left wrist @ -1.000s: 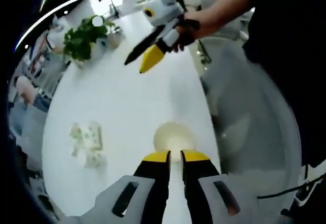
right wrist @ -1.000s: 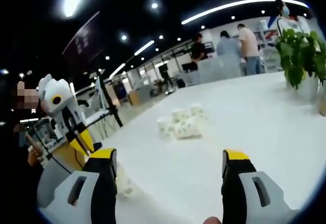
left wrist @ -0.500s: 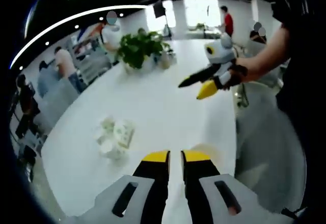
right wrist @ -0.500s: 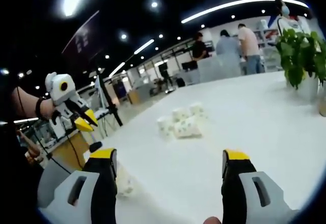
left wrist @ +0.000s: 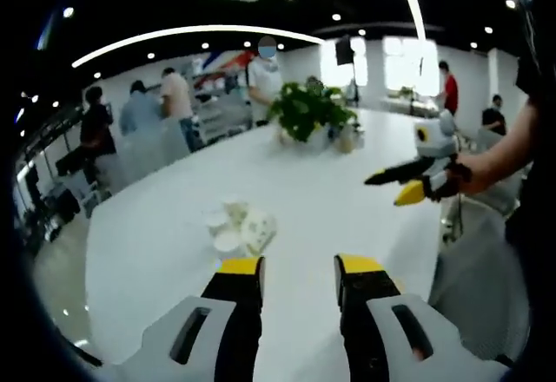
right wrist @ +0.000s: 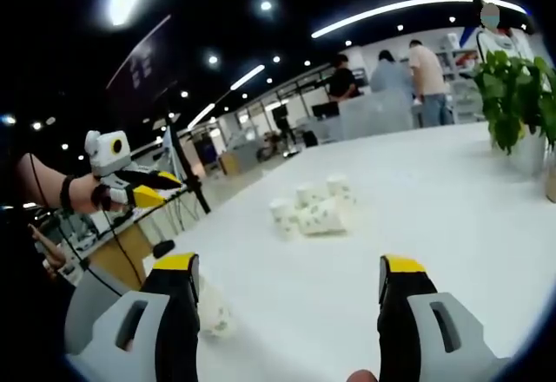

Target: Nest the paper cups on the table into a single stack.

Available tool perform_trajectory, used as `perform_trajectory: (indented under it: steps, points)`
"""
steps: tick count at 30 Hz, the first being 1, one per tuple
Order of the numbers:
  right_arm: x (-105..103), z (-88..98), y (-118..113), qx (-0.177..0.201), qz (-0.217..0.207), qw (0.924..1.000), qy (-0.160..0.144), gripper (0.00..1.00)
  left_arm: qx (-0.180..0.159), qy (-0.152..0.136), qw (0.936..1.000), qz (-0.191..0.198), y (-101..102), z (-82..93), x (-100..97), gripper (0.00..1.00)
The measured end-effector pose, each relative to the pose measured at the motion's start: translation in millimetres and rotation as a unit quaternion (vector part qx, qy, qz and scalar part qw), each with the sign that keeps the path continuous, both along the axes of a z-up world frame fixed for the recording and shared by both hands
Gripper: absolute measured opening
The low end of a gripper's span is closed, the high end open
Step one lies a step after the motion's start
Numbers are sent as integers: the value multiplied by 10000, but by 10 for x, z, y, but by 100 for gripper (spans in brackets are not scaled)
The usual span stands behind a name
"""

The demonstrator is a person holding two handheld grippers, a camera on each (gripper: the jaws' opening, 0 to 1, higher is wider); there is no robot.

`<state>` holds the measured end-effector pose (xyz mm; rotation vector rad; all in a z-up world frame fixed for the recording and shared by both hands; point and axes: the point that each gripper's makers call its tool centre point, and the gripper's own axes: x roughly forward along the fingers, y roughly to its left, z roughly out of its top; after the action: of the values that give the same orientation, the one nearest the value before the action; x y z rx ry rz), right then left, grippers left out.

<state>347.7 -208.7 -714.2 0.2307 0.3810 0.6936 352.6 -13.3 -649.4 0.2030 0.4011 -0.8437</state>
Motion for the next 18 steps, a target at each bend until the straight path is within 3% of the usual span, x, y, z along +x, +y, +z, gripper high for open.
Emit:
perform_trajectory:
  steps: [18]
  points:
    - [-14, -22, 1, -46, 73, 9999, 71, 84, -174, -6, 9978, 644, 216, -121, 81, 75]
